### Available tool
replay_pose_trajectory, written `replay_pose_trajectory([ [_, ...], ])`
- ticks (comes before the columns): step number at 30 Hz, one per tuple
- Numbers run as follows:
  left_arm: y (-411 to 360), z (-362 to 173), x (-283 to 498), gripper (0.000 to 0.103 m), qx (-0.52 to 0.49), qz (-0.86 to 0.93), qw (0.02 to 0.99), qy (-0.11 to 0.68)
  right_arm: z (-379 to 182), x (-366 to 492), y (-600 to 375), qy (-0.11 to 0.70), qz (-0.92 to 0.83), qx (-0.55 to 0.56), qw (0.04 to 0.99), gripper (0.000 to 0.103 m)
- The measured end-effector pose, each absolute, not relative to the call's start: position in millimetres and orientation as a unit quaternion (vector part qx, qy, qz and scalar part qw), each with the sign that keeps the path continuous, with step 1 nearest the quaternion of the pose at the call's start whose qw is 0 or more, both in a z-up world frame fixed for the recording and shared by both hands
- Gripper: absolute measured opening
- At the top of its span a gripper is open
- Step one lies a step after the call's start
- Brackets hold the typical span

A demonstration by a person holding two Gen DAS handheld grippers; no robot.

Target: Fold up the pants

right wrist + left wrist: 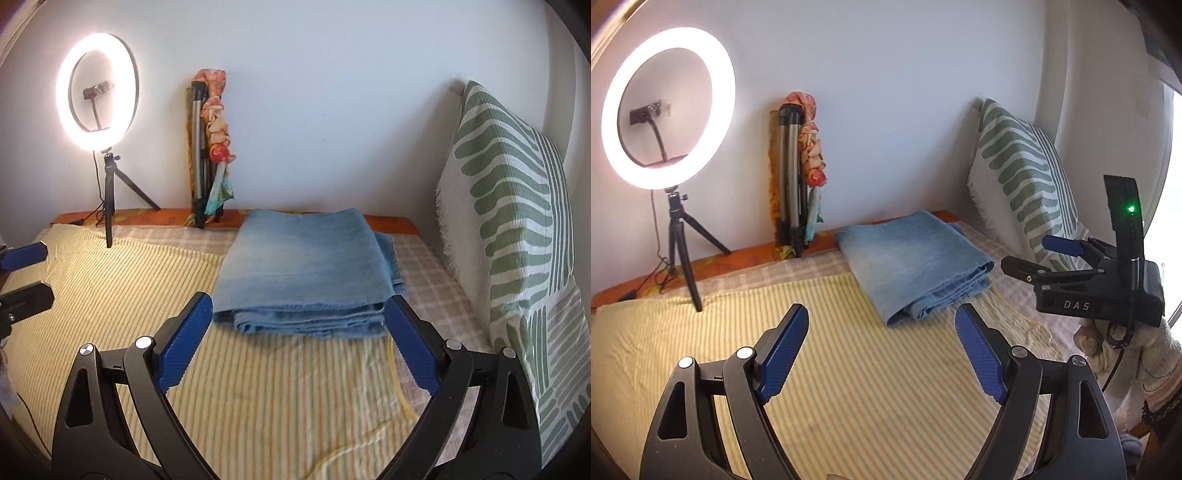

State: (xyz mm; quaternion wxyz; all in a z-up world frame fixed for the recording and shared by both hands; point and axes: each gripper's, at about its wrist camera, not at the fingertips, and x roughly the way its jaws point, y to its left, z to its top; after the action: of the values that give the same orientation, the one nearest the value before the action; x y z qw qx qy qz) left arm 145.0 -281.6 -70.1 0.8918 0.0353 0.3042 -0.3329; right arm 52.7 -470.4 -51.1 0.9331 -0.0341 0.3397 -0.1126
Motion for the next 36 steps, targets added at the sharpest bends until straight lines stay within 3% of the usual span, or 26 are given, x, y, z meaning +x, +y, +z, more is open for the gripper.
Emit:
replay_pose_trajectory([
  [13,-237,-81,126,0.087,0.049,-0.31,0.901,0.298,-80,41,-433,0.341,-0.123,-0.029,0.932,0.096],
  [36,-233,-81,125,0.088,0.081,-0.263,0.91,0.311,-82,47,-421,0.324,-0.117,-0.033,0.938,0.096],
])
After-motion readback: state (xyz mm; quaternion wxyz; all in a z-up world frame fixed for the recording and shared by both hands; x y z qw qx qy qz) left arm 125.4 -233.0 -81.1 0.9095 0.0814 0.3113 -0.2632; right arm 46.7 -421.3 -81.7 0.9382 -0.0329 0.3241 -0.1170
